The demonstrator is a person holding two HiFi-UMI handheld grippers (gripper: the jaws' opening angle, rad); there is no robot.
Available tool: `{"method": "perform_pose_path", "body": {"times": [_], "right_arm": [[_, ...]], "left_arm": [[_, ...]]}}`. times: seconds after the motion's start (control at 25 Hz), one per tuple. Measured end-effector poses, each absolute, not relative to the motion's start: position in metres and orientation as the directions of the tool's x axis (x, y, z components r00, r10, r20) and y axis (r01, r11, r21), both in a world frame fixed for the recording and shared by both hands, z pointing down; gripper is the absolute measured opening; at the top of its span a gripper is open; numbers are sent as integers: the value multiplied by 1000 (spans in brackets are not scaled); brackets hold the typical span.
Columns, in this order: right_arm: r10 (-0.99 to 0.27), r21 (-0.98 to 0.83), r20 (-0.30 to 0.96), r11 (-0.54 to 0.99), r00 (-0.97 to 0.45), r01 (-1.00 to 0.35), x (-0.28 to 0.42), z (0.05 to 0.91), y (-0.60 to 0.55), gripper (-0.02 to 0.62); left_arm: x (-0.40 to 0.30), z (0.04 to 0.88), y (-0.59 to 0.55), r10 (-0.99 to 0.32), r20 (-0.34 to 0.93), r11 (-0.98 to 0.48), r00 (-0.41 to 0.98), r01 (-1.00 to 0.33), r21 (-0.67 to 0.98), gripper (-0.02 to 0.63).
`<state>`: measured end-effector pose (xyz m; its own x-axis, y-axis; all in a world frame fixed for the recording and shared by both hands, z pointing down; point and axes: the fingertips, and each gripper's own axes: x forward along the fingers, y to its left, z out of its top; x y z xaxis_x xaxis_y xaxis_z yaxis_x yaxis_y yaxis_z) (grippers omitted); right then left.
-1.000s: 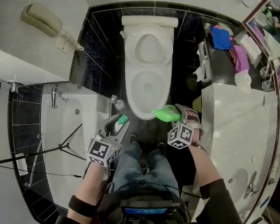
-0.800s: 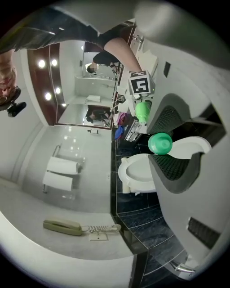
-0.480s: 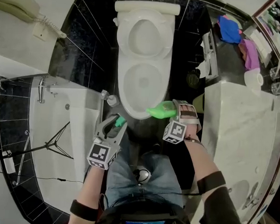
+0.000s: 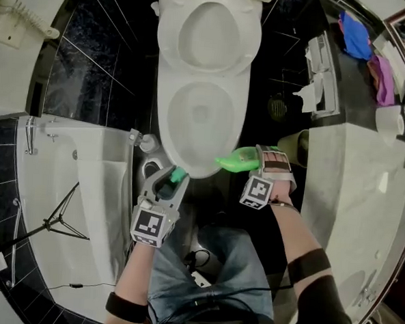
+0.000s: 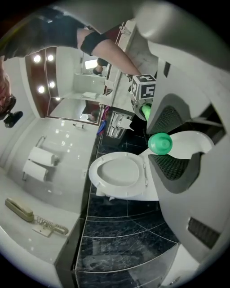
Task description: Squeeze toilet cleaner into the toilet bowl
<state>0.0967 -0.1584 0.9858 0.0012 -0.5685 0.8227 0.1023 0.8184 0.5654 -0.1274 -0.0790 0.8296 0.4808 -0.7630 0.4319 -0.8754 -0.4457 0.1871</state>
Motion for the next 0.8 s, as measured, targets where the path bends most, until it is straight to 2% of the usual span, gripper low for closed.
{"method": "perform_pose_path", "body": {"times": [0.28, 0.52, 0.8], "right_arm": [[-522, 508, 851, 845, 52, 165, 98, 1043, -162, 190], [-525, 526, 850, 838, -49, 142, 66, 1080, -164, 179], [-512, 517, 856, 851, -72, 88, 47, 1090, -165, 183]], "left_arm": [[-137, 883, -95, -760, 436, -450, 482, -874, 182, 151], [-149, 905, -108, -762, 425, -460, 490, -870, 177, 151], [-162, 912, -118, -753, 434, -453, 495, -868, 203, 152]]}}
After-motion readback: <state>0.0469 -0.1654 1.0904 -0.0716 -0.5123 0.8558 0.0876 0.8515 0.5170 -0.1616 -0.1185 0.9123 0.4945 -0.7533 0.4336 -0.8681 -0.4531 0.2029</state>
